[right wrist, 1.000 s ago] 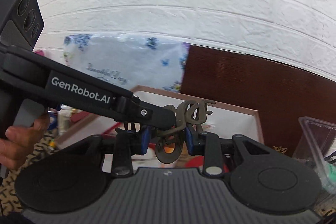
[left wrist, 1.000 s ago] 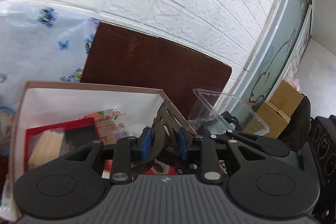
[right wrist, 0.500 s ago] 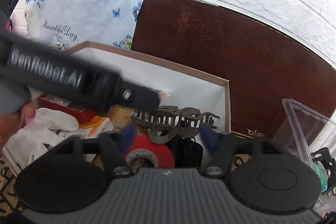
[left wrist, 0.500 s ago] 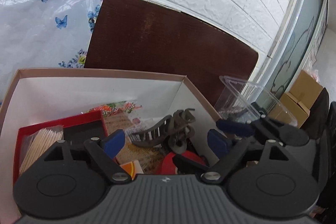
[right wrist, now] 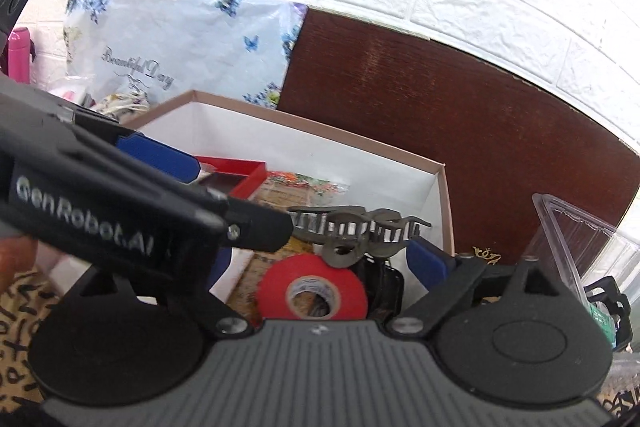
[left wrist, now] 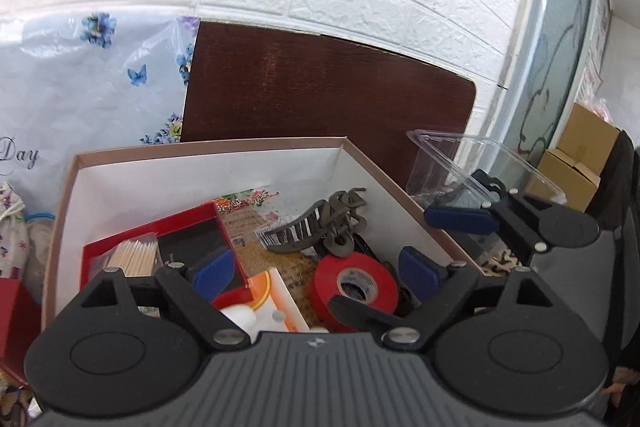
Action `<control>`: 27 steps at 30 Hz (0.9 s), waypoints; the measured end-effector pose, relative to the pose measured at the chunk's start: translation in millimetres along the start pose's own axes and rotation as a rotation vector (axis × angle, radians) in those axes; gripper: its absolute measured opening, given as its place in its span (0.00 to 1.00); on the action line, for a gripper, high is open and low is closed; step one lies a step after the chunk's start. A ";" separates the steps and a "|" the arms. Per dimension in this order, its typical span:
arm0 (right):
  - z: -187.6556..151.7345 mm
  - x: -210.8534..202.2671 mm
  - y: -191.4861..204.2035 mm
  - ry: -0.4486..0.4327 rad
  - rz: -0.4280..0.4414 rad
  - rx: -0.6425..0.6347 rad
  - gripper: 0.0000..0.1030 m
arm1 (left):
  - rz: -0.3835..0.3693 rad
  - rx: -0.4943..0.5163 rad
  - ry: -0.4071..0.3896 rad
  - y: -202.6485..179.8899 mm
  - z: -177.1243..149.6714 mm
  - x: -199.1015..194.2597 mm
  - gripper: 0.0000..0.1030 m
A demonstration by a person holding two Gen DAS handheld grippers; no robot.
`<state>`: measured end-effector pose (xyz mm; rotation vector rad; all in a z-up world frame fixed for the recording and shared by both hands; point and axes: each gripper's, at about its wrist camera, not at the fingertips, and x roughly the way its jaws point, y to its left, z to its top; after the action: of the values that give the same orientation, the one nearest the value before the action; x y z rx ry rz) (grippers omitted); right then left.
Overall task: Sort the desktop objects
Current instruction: 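Move the left tool back to the table toward the markers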
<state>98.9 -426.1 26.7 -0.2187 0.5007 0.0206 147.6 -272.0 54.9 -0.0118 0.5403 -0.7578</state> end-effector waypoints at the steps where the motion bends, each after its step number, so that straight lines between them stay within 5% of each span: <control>1: 0.3 -3.9 2.6 -0.004 -0.003 0.002 0.94 | -0.001 0.000 -0.005 -0.8 -1.4 -5.2 0.90; 11: -4.0 -37.8 28.3 0.022 -0.014 0.045 0.95 | 0.018 0.026 -0.022 -11.9 -18.5 -50.4 0.90; 27: -39.5 -76.7 91.6 0.074 0.126 0.156 0.95 | 0.139 -0.087 0.009 3.8 -89.0 -122.8 0.90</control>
<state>6.2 -342.5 11.0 -0.0353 0.5870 0.0967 34.9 -172.7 33.8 -0.0516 0.5761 -0.5990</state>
